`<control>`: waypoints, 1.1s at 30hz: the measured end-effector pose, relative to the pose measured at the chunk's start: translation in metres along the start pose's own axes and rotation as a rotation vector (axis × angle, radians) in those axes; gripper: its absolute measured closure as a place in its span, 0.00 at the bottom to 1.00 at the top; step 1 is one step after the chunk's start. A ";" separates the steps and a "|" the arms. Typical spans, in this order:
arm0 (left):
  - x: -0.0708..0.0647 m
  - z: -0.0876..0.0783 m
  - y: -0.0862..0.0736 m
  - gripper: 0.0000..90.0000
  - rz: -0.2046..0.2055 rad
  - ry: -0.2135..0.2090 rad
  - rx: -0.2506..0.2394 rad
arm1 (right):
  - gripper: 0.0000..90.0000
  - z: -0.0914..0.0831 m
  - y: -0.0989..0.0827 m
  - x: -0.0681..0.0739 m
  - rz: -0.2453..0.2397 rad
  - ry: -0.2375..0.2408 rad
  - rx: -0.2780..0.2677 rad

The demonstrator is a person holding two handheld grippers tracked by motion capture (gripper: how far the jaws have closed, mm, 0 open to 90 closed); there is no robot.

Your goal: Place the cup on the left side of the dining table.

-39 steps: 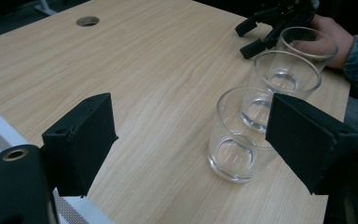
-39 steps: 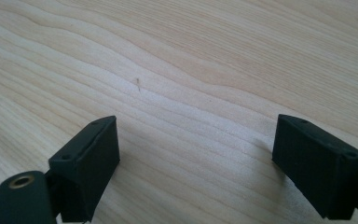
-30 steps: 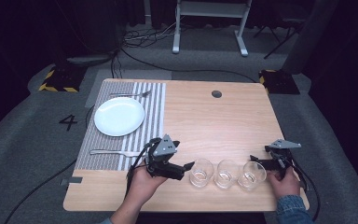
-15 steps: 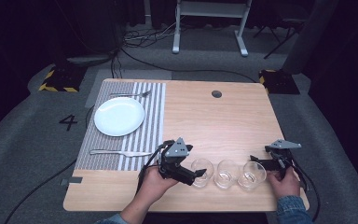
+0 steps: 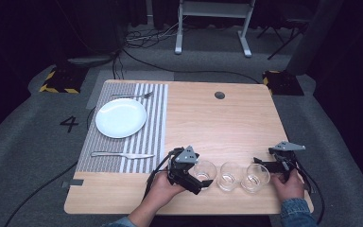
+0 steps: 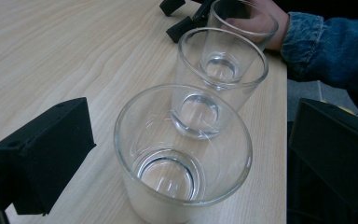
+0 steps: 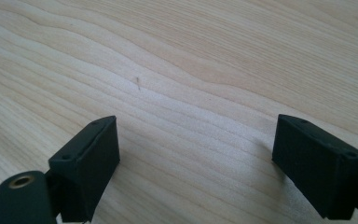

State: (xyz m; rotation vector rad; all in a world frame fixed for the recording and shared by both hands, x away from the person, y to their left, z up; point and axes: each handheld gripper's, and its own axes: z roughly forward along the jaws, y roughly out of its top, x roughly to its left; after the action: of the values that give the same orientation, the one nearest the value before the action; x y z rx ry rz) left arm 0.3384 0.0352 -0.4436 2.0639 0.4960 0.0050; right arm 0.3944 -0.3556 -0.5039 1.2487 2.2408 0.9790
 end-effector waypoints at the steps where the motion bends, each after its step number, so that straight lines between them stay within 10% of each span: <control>1: 0.001 0.002 -0.002 0.00 -0.006 0.001 -0.004 | 0.16 0.000 0.000 0.000 0.000 0.000 0.000; 33: -0.005 0.039 -0.024 0.22 0.064 0.114 0.113 | 0.16 0.000 0.000 0.000 0.000 0.000 0.000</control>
State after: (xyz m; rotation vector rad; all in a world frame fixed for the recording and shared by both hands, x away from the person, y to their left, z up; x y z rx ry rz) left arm 0.3336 0.0113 -0.4829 2.1984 0.5102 0.1360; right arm 0.3945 -0.3557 -0.5039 1.2484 2.2411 0.9791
